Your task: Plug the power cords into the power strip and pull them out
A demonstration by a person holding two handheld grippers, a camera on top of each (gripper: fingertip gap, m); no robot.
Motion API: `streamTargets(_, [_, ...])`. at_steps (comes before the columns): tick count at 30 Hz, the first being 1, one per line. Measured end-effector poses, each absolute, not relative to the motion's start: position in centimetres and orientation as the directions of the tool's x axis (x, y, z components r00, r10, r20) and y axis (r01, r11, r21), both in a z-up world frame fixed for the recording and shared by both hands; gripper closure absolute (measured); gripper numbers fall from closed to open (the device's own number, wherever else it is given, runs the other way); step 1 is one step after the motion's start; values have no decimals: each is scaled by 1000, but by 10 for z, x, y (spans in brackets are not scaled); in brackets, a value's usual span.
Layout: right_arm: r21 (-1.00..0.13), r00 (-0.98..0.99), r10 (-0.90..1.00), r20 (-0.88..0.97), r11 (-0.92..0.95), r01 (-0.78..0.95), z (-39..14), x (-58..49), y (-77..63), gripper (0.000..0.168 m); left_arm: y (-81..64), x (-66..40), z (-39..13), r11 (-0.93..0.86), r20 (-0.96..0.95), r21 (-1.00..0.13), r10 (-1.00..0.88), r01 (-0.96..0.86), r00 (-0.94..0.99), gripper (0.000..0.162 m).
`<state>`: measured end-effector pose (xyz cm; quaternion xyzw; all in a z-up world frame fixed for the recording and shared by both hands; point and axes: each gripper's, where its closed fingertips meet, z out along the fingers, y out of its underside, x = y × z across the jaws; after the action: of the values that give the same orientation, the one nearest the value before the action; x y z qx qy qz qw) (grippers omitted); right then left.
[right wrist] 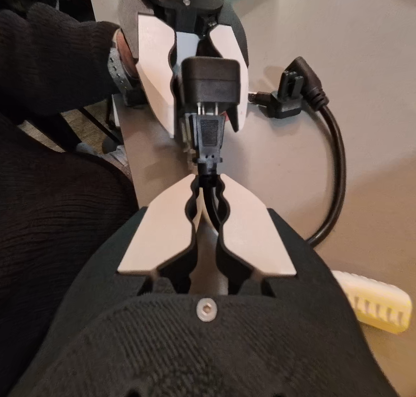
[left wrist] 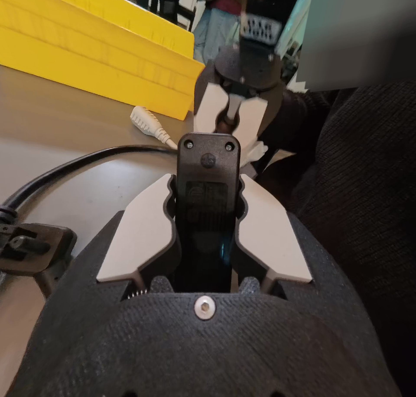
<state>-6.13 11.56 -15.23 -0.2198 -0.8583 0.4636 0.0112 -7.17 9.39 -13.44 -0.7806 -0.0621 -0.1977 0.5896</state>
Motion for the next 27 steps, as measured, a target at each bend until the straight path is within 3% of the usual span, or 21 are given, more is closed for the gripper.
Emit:
streamTargets(2, [-801,-897,378,-230,449,395,-145,-60,118,153,93,-70,-130,-281,389,-899,-159,336,907,110])
streamTargets(5, [-787,-902,404,-153,502,358,-152,-60,114,153,91,-72,-135,-302,440,-874,-156,381,884,111])
streamTargets(9, [-801,-888,376,-263,428,419,-136,-60,119,153,93,-69,-126,-246,432,-890,-189,383,882,109])
streamTargets(14, [-754,-890,435,-136,538,378,-167,-63,113,153,97,-72,-141,-341,456,-855,-138,390,879,111])
streamTargets(18, [-790,-889,387,-245,452,414,-134,-56,115,153,89,-68,-125,-255,424,-894,-216,368,879,109])
streamTargets(22, [-747,-887,402,-229,512,425,-165,-57,114,153,96,-68,-141,-342,442,-862,-146,374,885,110])
streamTargets(27, [-769,-904,392,-170,521,370,-139,-55,118,153,91,-66,-128,-275,417,-892,-196,358,888,108])
